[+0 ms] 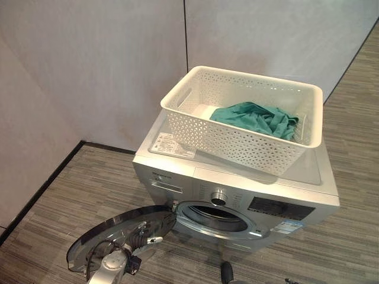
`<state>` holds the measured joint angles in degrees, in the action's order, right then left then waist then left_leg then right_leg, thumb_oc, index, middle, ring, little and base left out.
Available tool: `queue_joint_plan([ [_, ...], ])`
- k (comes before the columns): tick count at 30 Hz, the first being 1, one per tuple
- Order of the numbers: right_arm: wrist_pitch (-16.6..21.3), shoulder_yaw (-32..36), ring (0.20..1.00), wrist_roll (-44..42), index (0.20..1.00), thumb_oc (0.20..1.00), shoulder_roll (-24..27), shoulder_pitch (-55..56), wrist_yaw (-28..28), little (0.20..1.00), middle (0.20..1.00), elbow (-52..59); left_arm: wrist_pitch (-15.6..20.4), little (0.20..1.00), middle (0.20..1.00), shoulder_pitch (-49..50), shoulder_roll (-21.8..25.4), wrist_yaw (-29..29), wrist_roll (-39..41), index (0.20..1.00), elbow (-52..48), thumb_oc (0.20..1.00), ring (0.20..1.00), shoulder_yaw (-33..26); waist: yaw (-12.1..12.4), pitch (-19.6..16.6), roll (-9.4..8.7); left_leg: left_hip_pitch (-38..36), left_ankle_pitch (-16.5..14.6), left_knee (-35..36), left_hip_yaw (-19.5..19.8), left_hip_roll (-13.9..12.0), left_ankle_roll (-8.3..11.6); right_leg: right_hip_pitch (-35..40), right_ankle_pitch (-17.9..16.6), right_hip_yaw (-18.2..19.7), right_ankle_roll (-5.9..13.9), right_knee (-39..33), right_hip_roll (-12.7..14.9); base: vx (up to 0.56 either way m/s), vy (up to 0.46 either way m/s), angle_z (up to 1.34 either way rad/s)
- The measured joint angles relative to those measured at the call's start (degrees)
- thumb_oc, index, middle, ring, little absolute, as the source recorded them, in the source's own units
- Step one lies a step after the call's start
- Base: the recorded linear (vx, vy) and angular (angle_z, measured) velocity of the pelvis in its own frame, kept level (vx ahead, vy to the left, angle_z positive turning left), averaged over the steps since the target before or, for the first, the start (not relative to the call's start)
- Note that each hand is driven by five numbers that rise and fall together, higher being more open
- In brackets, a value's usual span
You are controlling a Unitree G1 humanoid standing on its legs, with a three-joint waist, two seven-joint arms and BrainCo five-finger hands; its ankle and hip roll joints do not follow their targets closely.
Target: Grab the laundry basket,head to the washer,open it,put in the laundry and shut it.
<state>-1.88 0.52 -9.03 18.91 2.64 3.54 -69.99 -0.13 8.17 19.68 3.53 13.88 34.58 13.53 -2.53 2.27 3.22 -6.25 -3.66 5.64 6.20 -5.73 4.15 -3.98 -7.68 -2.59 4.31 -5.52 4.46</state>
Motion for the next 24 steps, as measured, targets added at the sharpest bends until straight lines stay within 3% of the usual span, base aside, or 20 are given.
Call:
queue_joint_plan([
  [5,0.83,5.64,1.000,-3.75,1.000,1.000,1.59,1.50,1.33,1.000,1.000,3.03,-0.39,1.000,1.000,0.89,-2.80,-0.99,2.02,1.000,6.27,1.000,1.000,-3.42,-0.54,-1.75,-0.24,-1.07,-0.76,0.01,-2.29,0.05,-0.32,-0.27,-0.09,2.33,0.12,0.00,-0.41,0.03,0.049,-0.31],
  [8,1.13,9.43,1.000,-5.22,1.000,1.000,2.79,2.09,3.97,1.000,1.000,11.61,-0.40,1.000,1.000,0.89,-3.14,-1.33,2.01,1.000,6.75,1.000,1.000,-3.29,-1.62,-2.13,-0.10,-1.80,-0.96,0.01,-4.00,0.29,-0.19,-0.61,-0.41,4.13,0.31,0.00,-0.65,0.01,0.043,-0.28],
  [14,3.05,15.93,1.000,-7.42,1.000,1.000,3.76,3.56,13.53,1.000,1.000,27.44,-0.36,1.000,1.000,0.03,-5.48,-2.83,2.01,1.000,6.15,1.000,1.000,-2.22,-3.75,-3.47,1.54,-2.46,-1.61,0.04,-6.90,0.96,-0.60,-1.47,-0.78,7.15,0.89,0.00,-0.67,0.02,0.047,-0.25],
  [19,3.08,20.35,1.000,-0.53,1.000,1.000,3.96,4.79,25.31,1.000,1.000,38.52,-0.32,1.000,1.000,-0.13,-8.84,-4.50,2.01,1.000,6.53,1.000,1.000,-1.98,-5.87,-3.88,2.47,-2.75,-2.27,0.04,-8.89,1.51,-1.06,-1.96,-0.92,8.98,1.55,0.01,-0.63,0.04,0.031,-0.22],
  [21,3.08,20.84,1.000,7.12,1.000,1.000,4.99,5.57,29.78,1.000,1.000,50.20,-0.23,1.000,1.000,-0.14,-9.09,-4.88,2.01,1.000,8.10,1.000,1.000,-1.94,-6.64,-4.08,2.58,-2.81,-2.57,0.06,-9.91,1.52,-1.24,-2.37,-0.94,9.99,1.69,0.00,-0.81,0.03,0.016,-0.18],
  [24,1.53,20.69,1.000,12.65,1.000,1.000,6.58,5.04,30.46,1.000,1.000,60.85,-0.08,1.000,1.000,-0.49,-10.04,-5.30,1.92,1.000,11.05,1.000,1.000,-2.02,-6.78,-4.39,2.77,-2.80,-2.60,0.05,-9.98,1.61,-1.27,-2.42,-1.06,10.03,1.97,0.00,-0.75,0.00,0.000,-0.05],
])
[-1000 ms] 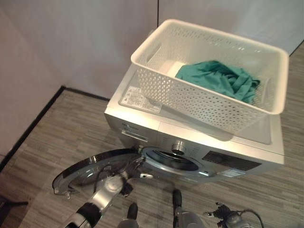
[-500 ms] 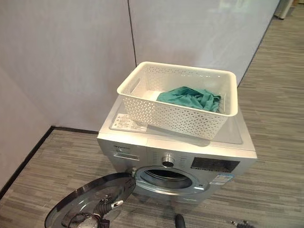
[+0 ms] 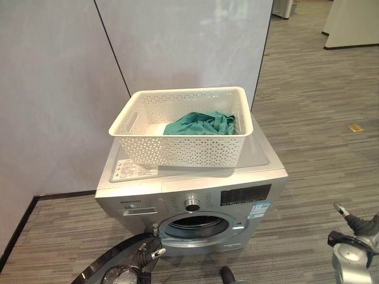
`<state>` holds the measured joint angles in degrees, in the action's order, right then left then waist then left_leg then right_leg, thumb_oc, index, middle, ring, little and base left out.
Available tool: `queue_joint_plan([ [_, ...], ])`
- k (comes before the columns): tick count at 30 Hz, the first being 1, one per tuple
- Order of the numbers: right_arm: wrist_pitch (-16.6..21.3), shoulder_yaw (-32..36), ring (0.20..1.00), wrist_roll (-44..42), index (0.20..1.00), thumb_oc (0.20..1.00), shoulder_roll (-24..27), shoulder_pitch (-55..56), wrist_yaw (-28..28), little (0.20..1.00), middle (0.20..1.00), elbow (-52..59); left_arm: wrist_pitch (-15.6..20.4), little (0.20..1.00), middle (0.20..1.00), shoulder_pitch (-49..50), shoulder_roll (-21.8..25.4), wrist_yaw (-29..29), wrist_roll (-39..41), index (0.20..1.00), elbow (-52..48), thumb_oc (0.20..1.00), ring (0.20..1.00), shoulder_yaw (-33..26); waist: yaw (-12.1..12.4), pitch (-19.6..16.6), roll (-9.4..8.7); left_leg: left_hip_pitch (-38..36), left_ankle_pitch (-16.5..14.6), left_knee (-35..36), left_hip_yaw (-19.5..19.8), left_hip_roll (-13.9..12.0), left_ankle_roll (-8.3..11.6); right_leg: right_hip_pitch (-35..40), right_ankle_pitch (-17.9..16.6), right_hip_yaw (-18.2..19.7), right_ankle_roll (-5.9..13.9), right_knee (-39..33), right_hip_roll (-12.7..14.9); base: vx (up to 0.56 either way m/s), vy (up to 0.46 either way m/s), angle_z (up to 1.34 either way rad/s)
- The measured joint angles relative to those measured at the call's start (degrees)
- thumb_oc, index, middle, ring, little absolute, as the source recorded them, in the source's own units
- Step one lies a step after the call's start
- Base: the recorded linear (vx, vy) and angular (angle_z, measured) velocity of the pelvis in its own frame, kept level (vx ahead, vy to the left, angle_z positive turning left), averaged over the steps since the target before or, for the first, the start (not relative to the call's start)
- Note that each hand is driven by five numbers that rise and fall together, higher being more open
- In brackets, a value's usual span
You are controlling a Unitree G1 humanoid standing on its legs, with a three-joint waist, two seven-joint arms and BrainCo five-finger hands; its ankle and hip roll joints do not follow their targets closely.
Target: Grab the laundry basket,head to the washer,open it,put in the laundry and shut it.
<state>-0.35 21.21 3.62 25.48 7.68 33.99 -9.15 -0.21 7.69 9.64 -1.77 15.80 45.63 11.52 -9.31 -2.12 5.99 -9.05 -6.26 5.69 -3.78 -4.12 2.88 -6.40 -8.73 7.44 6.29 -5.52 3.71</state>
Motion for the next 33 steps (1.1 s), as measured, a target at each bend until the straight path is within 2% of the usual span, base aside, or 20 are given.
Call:
queue_joint_plan([
  [4,0.88,-2.60,1.000,5.63,1.000,1.000,4.62,-9.26,-0.32,1.000,1.000,11.94,-0.01,1.000,1.000,-0.86,-1.54,-0.46,-0.68,1.000,3.89,1.000,1.000,1.09,0.72,0.01,-0.20,0.02,0.02,-0.01,0.16,-0.02,0.01,0.02,-0.08,-0.10,0.13,0.00,0.01,-0.01,-0.040,0.03],
  [5,1.63,-3.10,1.000,6.44,1.000,1.000,5.81,-10.85,-0.59,1.000,1.000,13.05,0.01,1.000,1.000,-0.90,-1.53,-0.47,-0.69,1.000,3.90,1.000,1.000,1.07,1.66,-0.01,-0.26,0.01,0.08,-0.02,0.35,-0.14,0.07,0.29,-0.19,-0.31,0.03,-0.02,0.02,0.01,-0.057,0.09],
  [9,4.21,-5.71,1.000,6.73,1.000,1.000,16.13,-19.14,-4.12,1.000,1.000,18.25,0.07,1.000,1.000,-1.72,-1.23,-0.63,-1.22,1.000,4.75,1.000,1.000,0.97,4.48,-0.17,-1.04,0.10,0.35,-0.06,1.86,-0.47,0.41,0.76,-0.17,-1.88,-0.25,-0.02,0.06,-0.01,-0.043,0.18],
  [10,4.57,-6.64,1.000,6.66,1.000,1.000,17.42,-21.44,-4.99,1.000,1.000,18.38,0.06,1.000,1.000,-1.71,-1.01,-0.63,-1.26,1.000,4.81,1.000,1.000,0.97,5.09,-0.13,-1.33,0.28,0.37,-0.04,2.01,-0.59,0.45,0.84,-0.16,-2.21,-0.27,-0.03,0.05,-0.01,-0.057,0.16],
  [12,5.62,-13.02,1.000,6.19,1.000,1.000,25.43,-29.05,-8.66,1.000,1.000,18.65,0.05,1.000,1.000,-2.17,-0.78,-0.53,-2.50,1.000,5.11,1.000,1.000,1.03,5.65,-0.14,-2.28,0.37,0.51,-0.06,3.10,-0.73,0.64,1.06,0.01,-3.25,-0.35,-0.03,0.13,-0.03,-0.046,0.20],
  [15,6.53,-20.98,1.000,2.75,1.000,1.000,29.98,-37.29,-13.10,1.000,1.000,15.89,0.02,1.000,1.000,-3.09,-0.46,-0.18,-2.49,1.000,5.46,1.000,1.000,1.35,5.93,-0.34,-3.41,0.35,0.69,-0.14,4.27,-1.20,0.93,1.66,0.14,-4.61,-0.50,-0.04,-0.02,-0.02,-0.038,0.25],
  [16,6.73,-25.36,1.000,1.31,1.000,1.000,32.31,-41.47,-15.64,1.000,1.000,12.84,0.08,1.000,1.000,-3.64,-0.13,0.00,-2.43,1.000,5.56,1.000,1.000,2.03,6.73,-0.25,-4.76,0.98,0.84,-0.10,5.04,-1.45,1.12,1.86,0.21,-5.60,-0.62,-0.04,0.03,0.03,-0.016,0.27],
  [17,6.21,-31.20,1.000,0.04,1.000,1.000,35.42,-47.45,-17.81,1.000,1.000,8.33,0.09,1.000,1.000,-4.39,0.40,0.66,-2.39,1.000,6.13,1.000,1.000,3.11,6.82,-0.48,-5.12,1.00,0.87,-0.05,5.15,-1.49,1.16,1.69,0.43,-5.77,-0.73,-0.05,0.00,0.03,-0.012,0.28],
  [19,5.31,-34.58,1.000,-1.63,1.000,1.000,35.78,-51.66,-21.33,1.000,1.000,3.98,0.09,1.000,1.000,-4.88,1.14,0.87,-2.23,1.000,7.32,1.000,1.000,3.24,7.65,-0.49,-6.66,1.30,1.10,-0.12,6.52,-1.88,1.36,1.99,0.53,-6.79,-1.09,-0.04,-0.14,0.00,-0.016,0.22],
  [21,4.58,-44.66,1.000,-3.85,1.000,1.000,36.52,-60.31,-24.89,1.000,1.000,-2.66,-0.08,1.000,1.000,-4.85,1.57,1.04,-1.77,1.000,8.79,1.000,1.000,3.93,7.45,-0.48,-6.83,1.12,1.10,-0.31,6.48,-1.93,1.36,2.09,0.37,-6.95,-1.18,-0.04,-0.24,-0.01,-0.016,0.09],
  [23,3.49,-49.80,1.000,-5.16,1.000,1.000,36.78,-64.29,-28.51,1.000,1.000,-7.29,-0.01,1.000,1.000,-5.03,1.41,1.43,-0.16,1.000,9.03,1.000,1.000,3.96,8.45,-0.41,-7.22,1.41,1.10,-0.31,7.31,-2.03,1.36,2.28,0.42,-7.88,-1.18,-0.04,-0.11,-0.01,-0.015,0.22],
  [24,2.47,-56.15,1.000,-5.11,1.000,1.000,38.32,-67.55,-32.21,1.000,1.000,-10.50,-0.05,1.000,1.000,-5.22,1.46,2.39,0.12,1.000,9.27,1.000,1.000,3.98,8.50,-0.37,-7.33,1.91,1.19,-0.31,8.05,-2.07,1.47,2.30,0.48,-8.39,-1.22,-0.04,-0.02,0.00,-0.015,0.26],
  [29,0.47,-62.46,1.000,-6.48,1.000,1.000,38.28,-68.79,-40.49,1.000,1.000,-19.39,-0.13,1.000,1.000,-4.87,1.42,4.08,1.95,1.000,10.12,1.000,1.000,4.98,9.66,-0.25,-7.59,3.18,1.38,-0.31,9.68,-2.23,1.71,1.85,0.84,-10.05,-1.40,-0.04,0.13,0.01,-0.011,0.19],
  [33,-0.05,-64.41,1.000,-7.90,1.000,1.000,38.41,-68.90,-45.29,1.000,1.000,-21.21,-0.28,1.000,1.000,-4.68,1.37,4.88,2.30,1.000,11.64,1.000,1.000,4.97,9.56,0.46,-6.76,3.59,1.40,-0.31,10.21,-2.39,1.76,1.66,0.90,-10.83,-1.49,-0.04,0.07,0.00,-0.003,0.04],
])
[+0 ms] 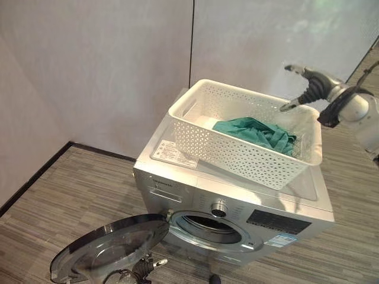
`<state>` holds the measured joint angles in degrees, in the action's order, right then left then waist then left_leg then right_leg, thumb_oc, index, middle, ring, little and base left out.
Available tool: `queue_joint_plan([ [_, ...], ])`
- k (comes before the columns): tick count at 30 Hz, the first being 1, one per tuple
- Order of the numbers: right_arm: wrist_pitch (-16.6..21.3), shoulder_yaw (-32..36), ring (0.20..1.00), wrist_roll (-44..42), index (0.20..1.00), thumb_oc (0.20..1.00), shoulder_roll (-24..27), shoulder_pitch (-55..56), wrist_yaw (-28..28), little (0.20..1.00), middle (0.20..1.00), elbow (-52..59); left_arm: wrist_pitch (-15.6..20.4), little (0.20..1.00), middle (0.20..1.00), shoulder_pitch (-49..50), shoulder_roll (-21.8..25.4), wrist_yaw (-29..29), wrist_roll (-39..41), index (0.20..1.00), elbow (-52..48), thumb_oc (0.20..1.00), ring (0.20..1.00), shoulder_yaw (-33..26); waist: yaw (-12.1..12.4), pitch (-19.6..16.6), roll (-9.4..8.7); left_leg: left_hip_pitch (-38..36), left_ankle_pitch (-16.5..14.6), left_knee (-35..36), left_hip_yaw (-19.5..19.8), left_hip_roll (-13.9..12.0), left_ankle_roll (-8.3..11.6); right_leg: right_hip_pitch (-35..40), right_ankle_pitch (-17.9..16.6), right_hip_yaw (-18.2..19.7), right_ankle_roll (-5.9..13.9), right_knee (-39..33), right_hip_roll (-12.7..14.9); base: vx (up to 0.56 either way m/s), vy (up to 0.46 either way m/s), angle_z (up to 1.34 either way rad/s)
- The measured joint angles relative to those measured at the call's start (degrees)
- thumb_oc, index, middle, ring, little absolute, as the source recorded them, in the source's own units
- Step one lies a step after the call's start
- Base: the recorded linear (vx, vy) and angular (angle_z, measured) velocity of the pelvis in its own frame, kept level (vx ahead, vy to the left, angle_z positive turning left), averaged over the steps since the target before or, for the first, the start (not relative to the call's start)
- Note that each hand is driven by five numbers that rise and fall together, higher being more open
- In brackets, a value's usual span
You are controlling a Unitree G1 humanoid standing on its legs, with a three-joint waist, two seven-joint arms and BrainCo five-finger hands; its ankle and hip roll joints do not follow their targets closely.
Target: Grab the laundry basket,head to the washer,open it,put in the laundry and shut it.
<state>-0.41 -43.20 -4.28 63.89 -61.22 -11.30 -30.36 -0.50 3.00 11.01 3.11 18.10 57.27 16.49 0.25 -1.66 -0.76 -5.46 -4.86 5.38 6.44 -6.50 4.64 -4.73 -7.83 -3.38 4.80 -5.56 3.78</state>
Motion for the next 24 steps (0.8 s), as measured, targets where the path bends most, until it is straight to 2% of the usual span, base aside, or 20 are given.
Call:
queue_joint_plan([
  [3,-0.01,-7.28,1.000,-0.59,1.000,1.000,1.39,-3.16,-2.92,1.000,1.000,-1.15,0.04,1.000,1.000,-0.41,0.04,0.50,0.03,1.000,-0.01,1.000,1.000,0.00,-0.36,0.45,0.07,0.55,0.24,0.00,0.83,-0.09,0.34,-0.12,0.04,-0.74,-0.03,-0.01,0.04,0.01,-0.004,0.14],
  [10,0.00,-8.77,1.000,-0.44,1.000,1.000,0.77,-4.48,-5.48,1.000,1.000,-5.80,0.06,1.000,1.000,-0.79,-0.04,1.49,1.76,1.000,-0.10,1.000,1.000,0.64,0.25,1.46,0.09,1.22,0.46,0.00,1.76,-0.52,0.68,-0.07,0.47,-2.10,-0.44,-0.02,-0.13,0.02,-0.011,0.09],
  [24,0.01,-10.33,1.000,2.95,1.000,1.000,0.75,-6.35,-7.10,1.000,1.000,-6.87,-0.12,1.000,1.000,-0.45,-0.05,2.27,2.15,1.000,0.00,1.000,1.000,1.74,0.70,2.10,-0.12,2.77,1.00,-0.01,4.40,-1.88,1.62,-0.09,1.04,-5.01,-1.16,-0.02,-1.08,0.01,-0.012,0.09],
])
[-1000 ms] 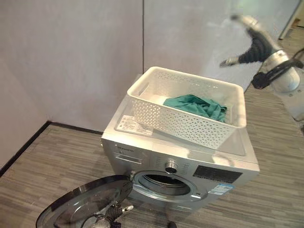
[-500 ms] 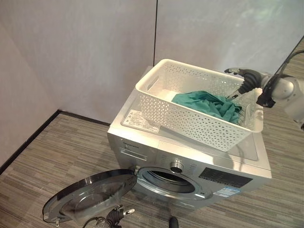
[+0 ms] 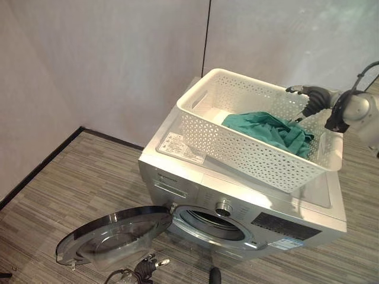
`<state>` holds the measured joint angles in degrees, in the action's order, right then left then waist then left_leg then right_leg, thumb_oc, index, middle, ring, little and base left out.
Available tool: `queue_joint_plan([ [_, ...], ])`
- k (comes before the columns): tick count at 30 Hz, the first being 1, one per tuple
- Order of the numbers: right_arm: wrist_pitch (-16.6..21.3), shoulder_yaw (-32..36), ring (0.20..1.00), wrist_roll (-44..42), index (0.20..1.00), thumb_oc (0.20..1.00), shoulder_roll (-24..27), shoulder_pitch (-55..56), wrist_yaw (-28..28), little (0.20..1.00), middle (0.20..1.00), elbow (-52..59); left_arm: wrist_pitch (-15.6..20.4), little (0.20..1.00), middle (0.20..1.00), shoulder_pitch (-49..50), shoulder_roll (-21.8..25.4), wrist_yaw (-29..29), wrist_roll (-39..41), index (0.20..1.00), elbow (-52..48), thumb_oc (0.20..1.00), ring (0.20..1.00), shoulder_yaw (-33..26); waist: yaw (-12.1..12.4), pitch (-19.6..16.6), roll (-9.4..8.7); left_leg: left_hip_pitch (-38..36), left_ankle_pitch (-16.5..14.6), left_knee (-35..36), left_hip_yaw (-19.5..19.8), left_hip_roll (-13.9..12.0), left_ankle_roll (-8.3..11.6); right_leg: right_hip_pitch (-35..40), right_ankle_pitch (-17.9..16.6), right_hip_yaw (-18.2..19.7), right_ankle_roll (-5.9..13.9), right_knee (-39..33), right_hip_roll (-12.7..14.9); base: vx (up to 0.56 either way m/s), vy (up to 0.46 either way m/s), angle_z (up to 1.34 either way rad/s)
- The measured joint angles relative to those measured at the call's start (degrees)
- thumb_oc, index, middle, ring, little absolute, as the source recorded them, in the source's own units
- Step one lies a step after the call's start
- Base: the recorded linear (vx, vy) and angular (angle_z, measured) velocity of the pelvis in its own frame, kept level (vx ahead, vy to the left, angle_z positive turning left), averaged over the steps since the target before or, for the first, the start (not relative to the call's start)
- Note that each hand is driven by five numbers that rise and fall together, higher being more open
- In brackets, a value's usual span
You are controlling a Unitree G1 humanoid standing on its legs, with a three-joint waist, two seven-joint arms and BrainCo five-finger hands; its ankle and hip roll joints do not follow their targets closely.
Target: Grab the laundry basket,head to the washer,open it,put in the laundry and shut it.
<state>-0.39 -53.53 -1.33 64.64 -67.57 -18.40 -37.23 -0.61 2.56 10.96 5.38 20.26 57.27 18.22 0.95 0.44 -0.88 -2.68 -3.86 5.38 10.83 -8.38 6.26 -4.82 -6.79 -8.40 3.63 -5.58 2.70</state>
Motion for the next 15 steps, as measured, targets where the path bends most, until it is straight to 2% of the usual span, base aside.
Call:
queue_joint_plan([
  [15,0.67,-4.08,1.000,0.28,1.000,1.000,0.57,-0.62,-3.28,1.000,1.000,2.49,-0.82,1.000,1.000,-1.68,-0.26,0.30,0.00,1.000,0.07,1.000,1.000,1.19,-0.08,0.44,-0.95,0.69,0.11,-0.01,0.62,-0.66,0.44,-0.41,0.02,-0.13,-0.67,0.50,-0.74,0.00,0.023,0.01],
])
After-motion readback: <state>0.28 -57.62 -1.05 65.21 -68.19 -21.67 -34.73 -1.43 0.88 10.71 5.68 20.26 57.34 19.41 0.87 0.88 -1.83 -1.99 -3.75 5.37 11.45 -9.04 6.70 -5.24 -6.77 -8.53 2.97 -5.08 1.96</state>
